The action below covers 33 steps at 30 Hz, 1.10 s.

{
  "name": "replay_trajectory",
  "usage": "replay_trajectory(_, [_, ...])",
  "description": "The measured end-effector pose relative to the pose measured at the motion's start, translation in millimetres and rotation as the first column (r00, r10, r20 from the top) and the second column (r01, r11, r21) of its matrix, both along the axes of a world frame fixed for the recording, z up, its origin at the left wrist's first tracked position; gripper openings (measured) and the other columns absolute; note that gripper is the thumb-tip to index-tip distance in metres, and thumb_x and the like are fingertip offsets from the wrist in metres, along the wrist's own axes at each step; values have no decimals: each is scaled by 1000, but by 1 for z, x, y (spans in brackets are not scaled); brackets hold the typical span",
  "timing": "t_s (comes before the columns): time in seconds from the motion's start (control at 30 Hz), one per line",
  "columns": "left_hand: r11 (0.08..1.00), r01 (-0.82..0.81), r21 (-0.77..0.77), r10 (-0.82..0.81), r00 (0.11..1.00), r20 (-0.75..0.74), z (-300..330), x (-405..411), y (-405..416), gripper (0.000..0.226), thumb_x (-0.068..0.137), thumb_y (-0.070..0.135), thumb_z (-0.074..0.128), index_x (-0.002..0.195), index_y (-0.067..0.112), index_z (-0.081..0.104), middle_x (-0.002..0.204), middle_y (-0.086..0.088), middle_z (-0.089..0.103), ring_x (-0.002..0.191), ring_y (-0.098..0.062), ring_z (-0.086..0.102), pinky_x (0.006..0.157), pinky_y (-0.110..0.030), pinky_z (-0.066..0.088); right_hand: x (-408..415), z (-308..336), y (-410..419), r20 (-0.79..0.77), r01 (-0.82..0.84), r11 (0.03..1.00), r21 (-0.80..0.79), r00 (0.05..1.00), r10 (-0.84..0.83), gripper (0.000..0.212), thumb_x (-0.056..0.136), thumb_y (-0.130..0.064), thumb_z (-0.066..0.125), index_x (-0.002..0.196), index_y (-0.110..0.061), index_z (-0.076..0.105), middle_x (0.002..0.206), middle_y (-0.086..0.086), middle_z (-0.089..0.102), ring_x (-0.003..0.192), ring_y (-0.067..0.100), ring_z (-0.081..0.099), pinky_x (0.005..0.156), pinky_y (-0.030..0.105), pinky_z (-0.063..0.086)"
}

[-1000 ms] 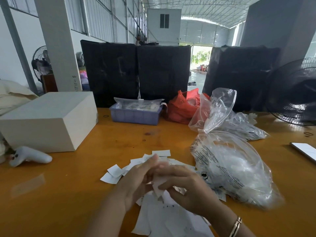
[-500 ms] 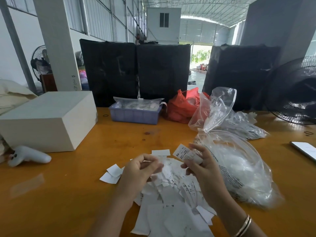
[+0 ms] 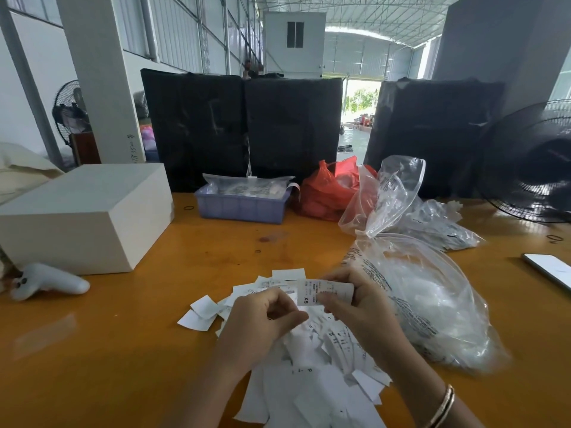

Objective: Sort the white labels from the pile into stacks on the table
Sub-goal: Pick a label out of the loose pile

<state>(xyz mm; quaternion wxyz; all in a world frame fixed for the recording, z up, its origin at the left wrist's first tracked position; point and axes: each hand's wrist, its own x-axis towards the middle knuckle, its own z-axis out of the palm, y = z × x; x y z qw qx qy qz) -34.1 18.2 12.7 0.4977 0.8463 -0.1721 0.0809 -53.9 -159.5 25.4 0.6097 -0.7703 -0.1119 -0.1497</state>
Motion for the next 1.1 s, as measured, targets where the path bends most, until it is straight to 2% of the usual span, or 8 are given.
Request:
replay_trajectory(0.13, [1000, 18, 3, -18, 999, 32, 0, 1, 0, 17, 73, 36, 78, 66, 33, 62, 70, 24, 68, 75, 7, 64, 62, -6, 48, 1, -3, -1, -3, 0, 993, -118, 1000, 0, 18, 85, -9, 68, 88, -26, 61, 87, -18, 66, 60, 4, 58, 51, 18, 48])
replay_trajectory(0.33, [1000, 22, 5, -22, 998, 52, 0, 2, 1, 15, 72, 34, 79, 68, 33, 64, 71, 26, 67, 75, 7, 63, 61, -4, 47, 3, -3, -3, 34, 39, 997, -61, 999, -37, 21, 84, -4, 67, 88, -24, 60, 88, -16, 65, 69, 10, 62, 56, 23, 52])
replay_trajectory(0.47, [1000, 11, 11, -12, 998, 58, -1, 3, 1, 17, 72, 37, 78, 67, 34, 62, 69, 28, 66, 76, 8, 63, 60, -6, 48, 2, -4, -3, 38, 21, 996, -87, 999, -18, 23, 84, -5, 68, 88, -27, 61, 88, -15, 66, 71, 17, 62, 58, 33, 54])
replay_trajectory(0.6, [1000, -9, 22, 7, 997, 80, -2, 3, 2, 18, 72, 38, 78, 66, 36, 61, 68, 34, 62, 80, 14, 60, 60, -6, 49, 3, -7, -1, 6, -22, 993, -115, 1000, 22, 21, 85, -8, 68, 91, -27, 61, 90, -18, 65, 71, 7, 62, 56, 23, 52])
replay_trajectory(0.7, [1000, -3, 10, 2, 996, 92, -2, 4, 2, 17, 72, 38, 77, 67, 35, 61, 67, 31, 64, 77, 11, 61, 60, -4, 46, 4, -6, -3, 22, -5, 996, -90, 1000, 7, 21, 85, -6, 67, 91, -25, 60, 90, -17, 65, 73, 10, 64, 59, 27, 55])
replay_trajectory(0.97, [1000, 1, 27, -3, 995, 101, -3, 4, 2, 17, 74, 38, 77, 68, 34, 61, 67, 28, 64, 76, 10, 61, 59, -4, 46, 3, -6, -3, 35, -12, 1000, -15, 999, 12, 22, 85, -3, 67, 92, -23, 61, 88, -10, 66, 75, 12, 66, 61, 23, 54])
replay_trajectory(1.1, [1000, 3, 27, -6, 994, 110, -4, 4, 3, 17, 72, 39, 77, 68, 35, 60, 67, 32, 62, 79, 14, 60, 59, -4, 46, 3, -9, -3, 3, -37, 997, -74, 999, 37, 25, 84, -5, 68, 91, -28, 61, 88, -10, 66, 73, 14, 65, 62, 30, 56])
